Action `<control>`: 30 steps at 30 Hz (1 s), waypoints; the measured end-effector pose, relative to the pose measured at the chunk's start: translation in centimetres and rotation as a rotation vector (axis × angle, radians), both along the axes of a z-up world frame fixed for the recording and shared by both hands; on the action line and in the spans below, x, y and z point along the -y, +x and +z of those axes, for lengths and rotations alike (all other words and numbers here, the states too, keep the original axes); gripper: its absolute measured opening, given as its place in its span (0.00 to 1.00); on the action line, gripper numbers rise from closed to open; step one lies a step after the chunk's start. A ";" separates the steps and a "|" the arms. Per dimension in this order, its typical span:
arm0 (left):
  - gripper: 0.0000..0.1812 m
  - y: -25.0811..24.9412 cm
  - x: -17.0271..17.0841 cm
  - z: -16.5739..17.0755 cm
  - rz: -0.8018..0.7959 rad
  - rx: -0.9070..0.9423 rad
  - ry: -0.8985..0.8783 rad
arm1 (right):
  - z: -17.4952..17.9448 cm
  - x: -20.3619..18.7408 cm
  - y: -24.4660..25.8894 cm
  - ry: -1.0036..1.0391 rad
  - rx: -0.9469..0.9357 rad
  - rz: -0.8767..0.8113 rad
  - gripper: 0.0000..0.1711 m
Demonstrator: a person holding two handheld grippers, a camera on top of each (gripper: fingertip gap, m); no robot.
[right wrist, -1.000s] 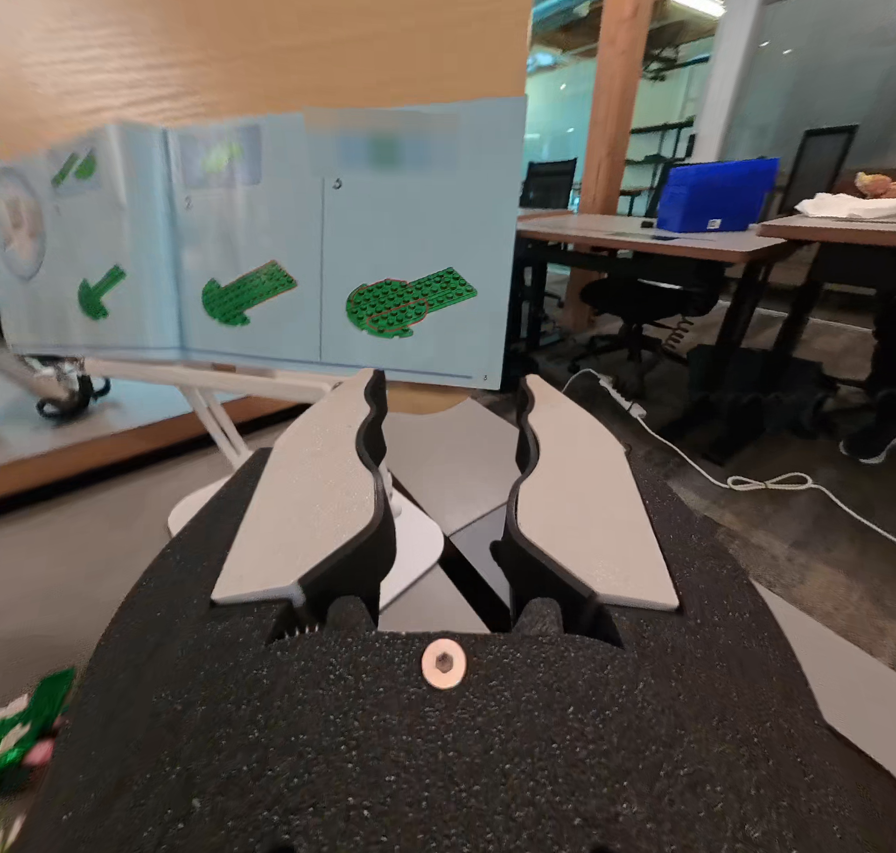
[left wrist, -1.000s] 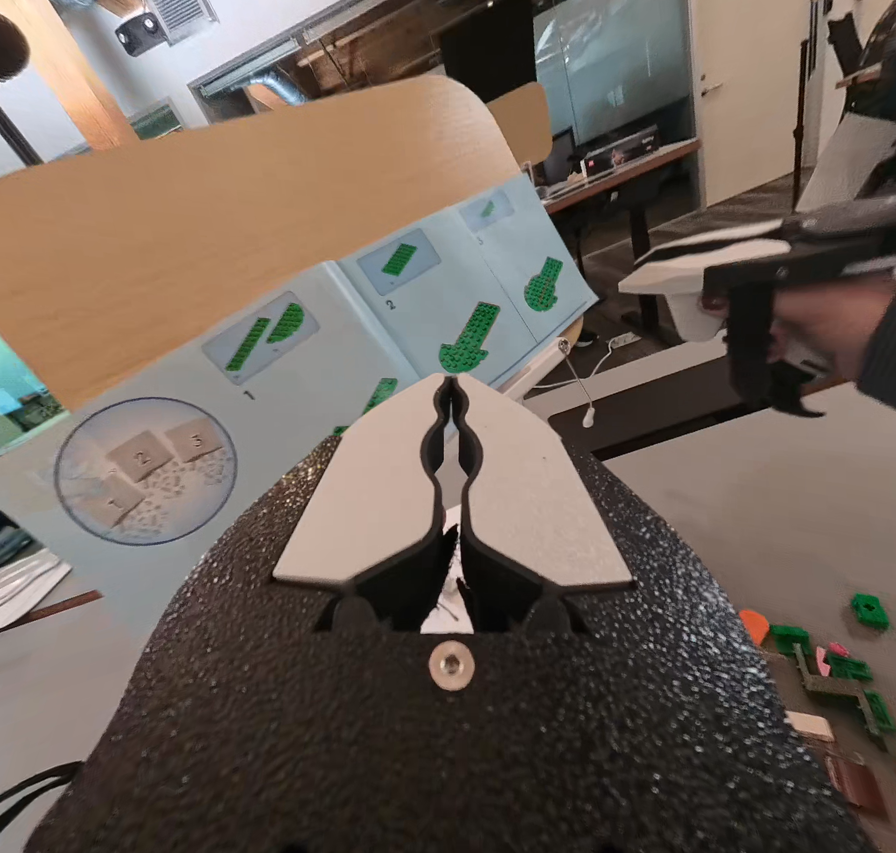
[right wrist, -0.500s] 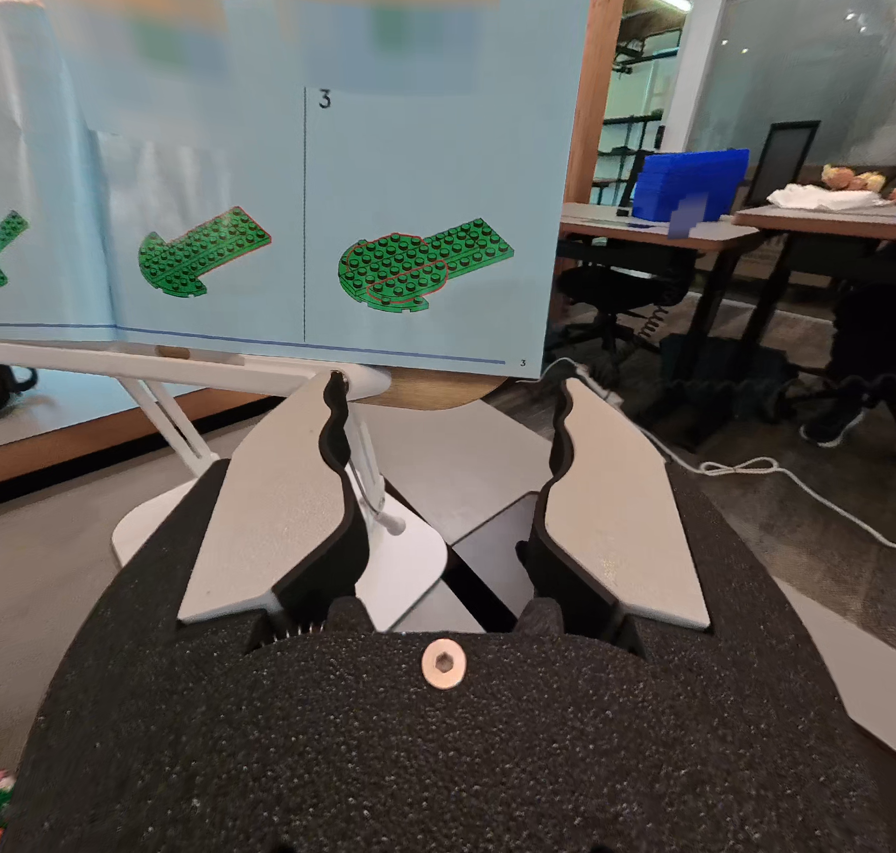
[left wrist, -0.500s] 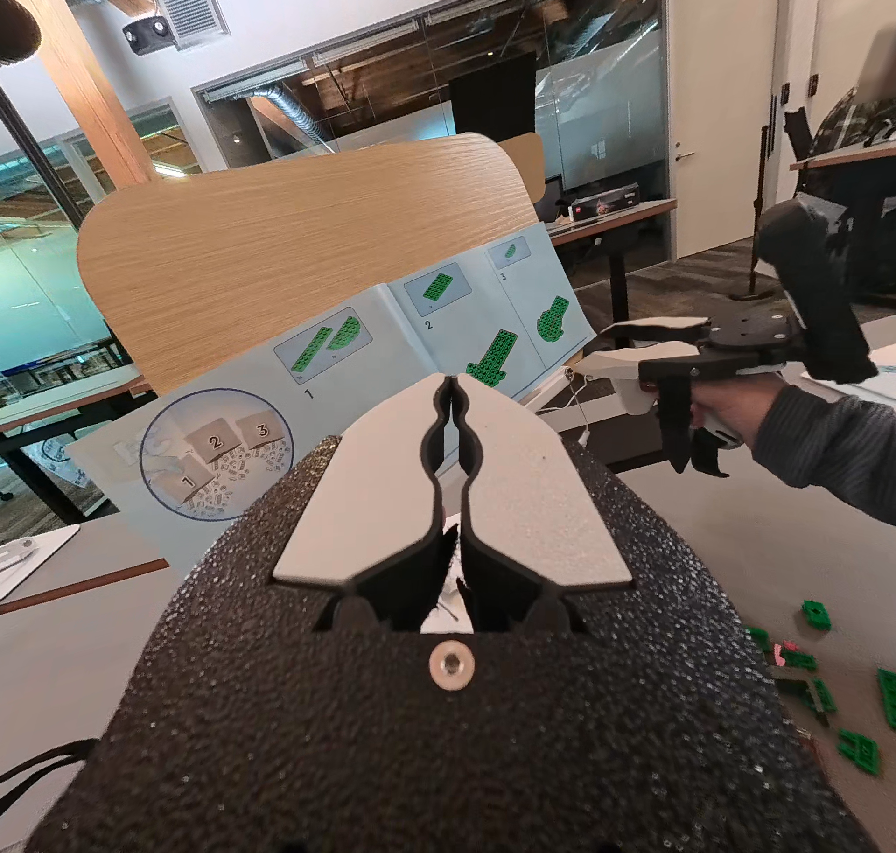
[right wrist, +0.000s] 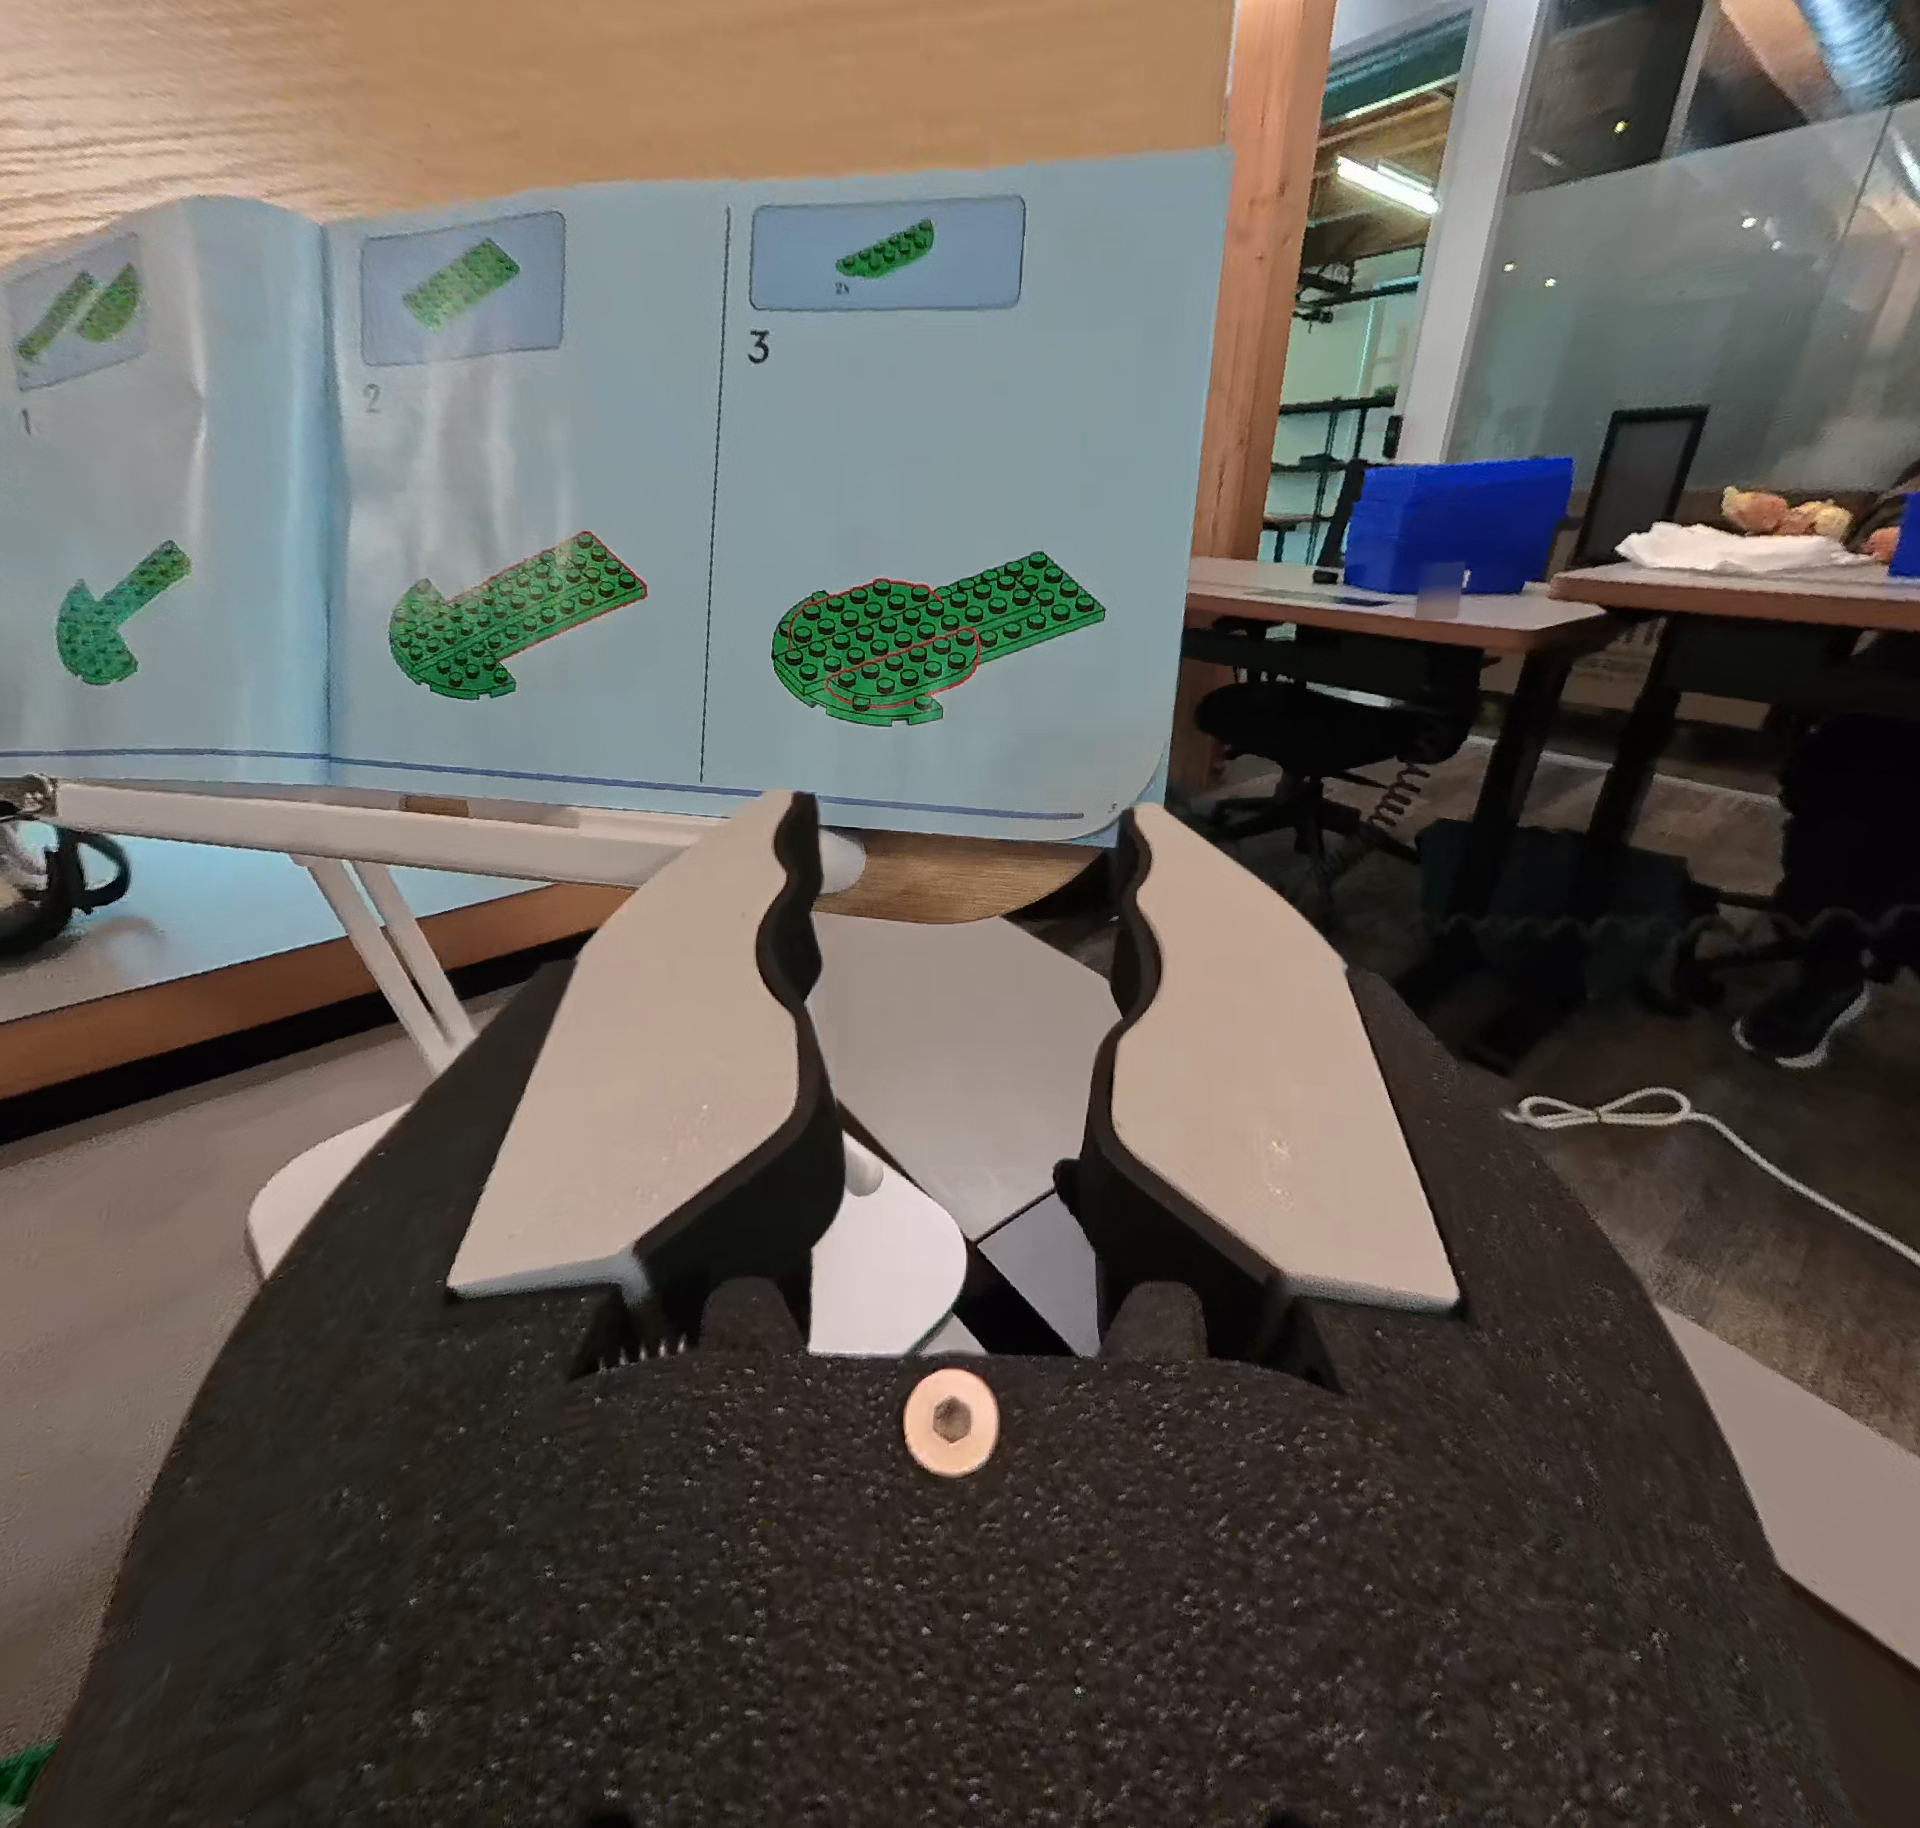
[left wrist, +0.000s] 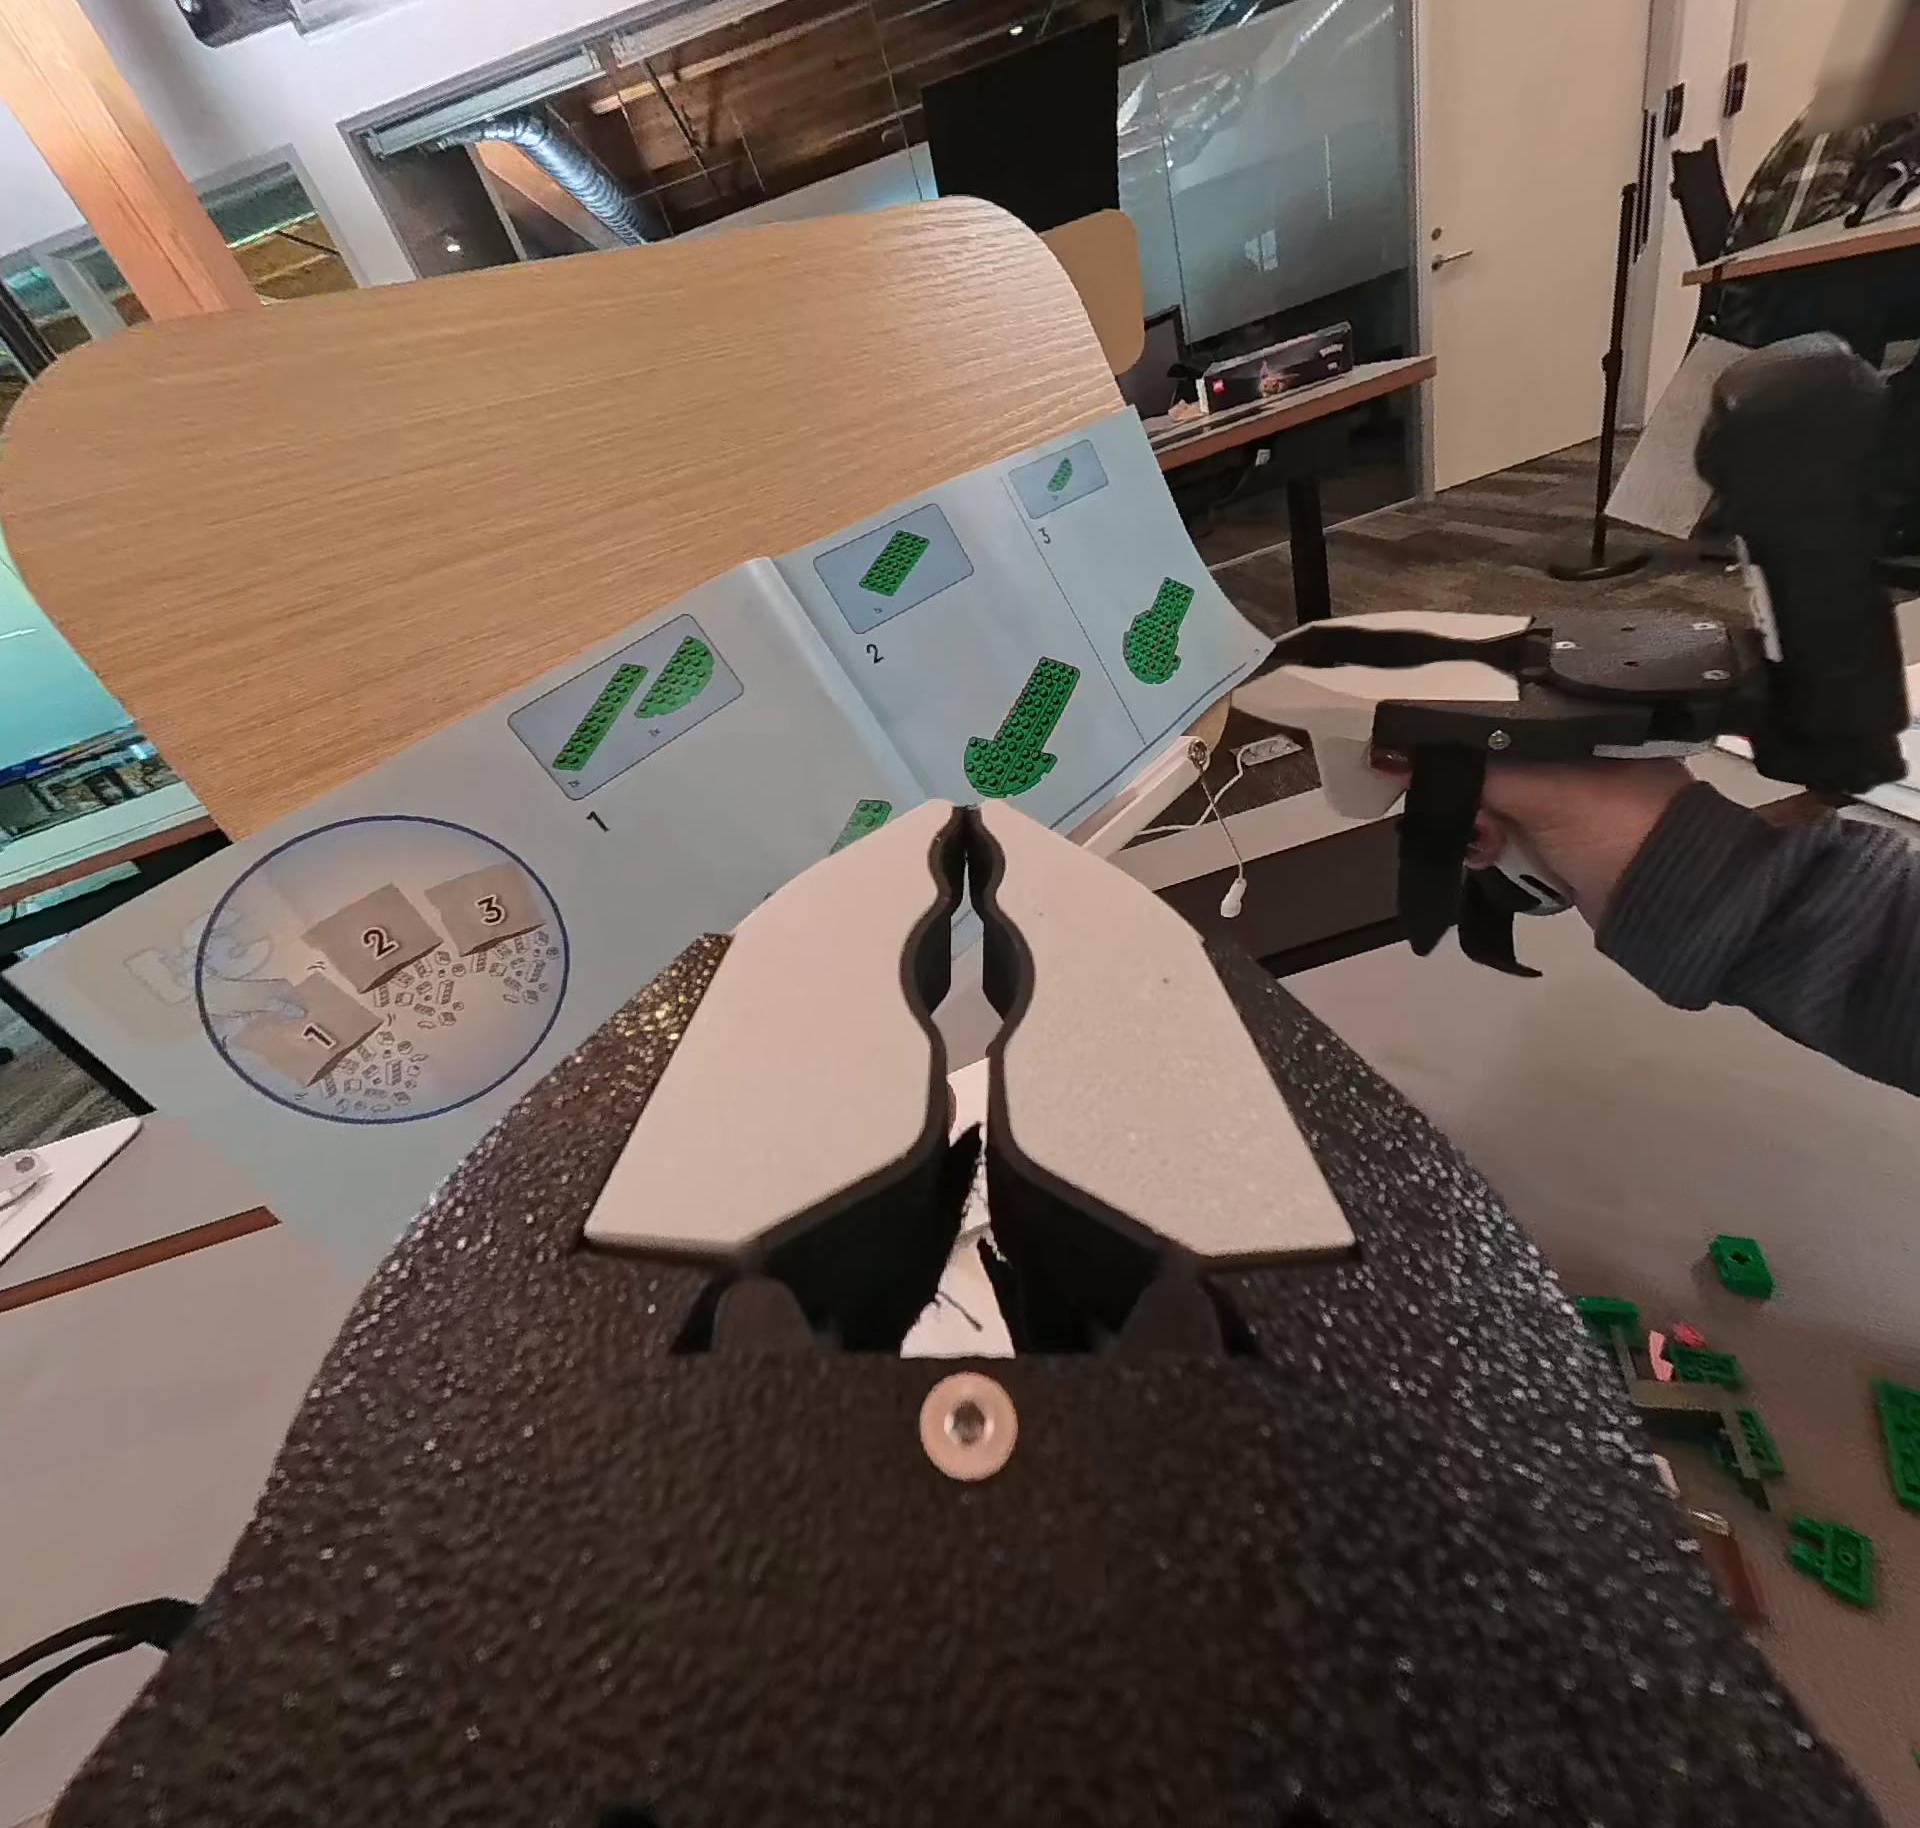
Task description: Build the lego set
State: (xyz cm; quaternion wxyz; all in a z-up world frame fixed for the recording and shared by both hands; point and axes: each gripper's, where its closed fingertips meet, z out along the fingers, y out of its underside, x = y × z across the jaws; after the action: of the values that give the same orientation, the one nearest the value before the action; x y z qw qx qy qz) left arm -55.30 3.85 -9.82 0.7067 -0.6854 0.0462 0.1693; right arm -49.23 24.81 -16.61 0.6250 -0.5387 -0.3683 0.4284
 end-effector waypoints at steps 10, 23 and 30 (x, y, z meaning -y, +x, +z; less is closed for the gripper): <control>0.00 0.2 -0.4 -0.7 -0.008 0.000 -0.028 | 1.7 -1.5 1.1 -0.003 -0.040 -0.107 0.00; 0.08 2.8 -1.7 -1.0 -0.322 0.259 0.081 | 4.1 15.3 0.6 0.668 -0.030 0.181 0.00; 0.08 3.6 -2.9 -1.1 -0.339 0.278 0.136 | 3.8 17.7 0.6 0.759 0.014 0.236 0.00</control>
State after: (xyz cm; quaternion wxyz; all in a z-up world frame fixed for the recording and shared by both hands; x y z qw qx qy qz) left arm -51.73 6.73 -10.89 0.7694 -0.6351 0.0513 -0.0455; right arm -48.62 7.09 -12.83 0.7238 -0.2263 -0.5640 0.3269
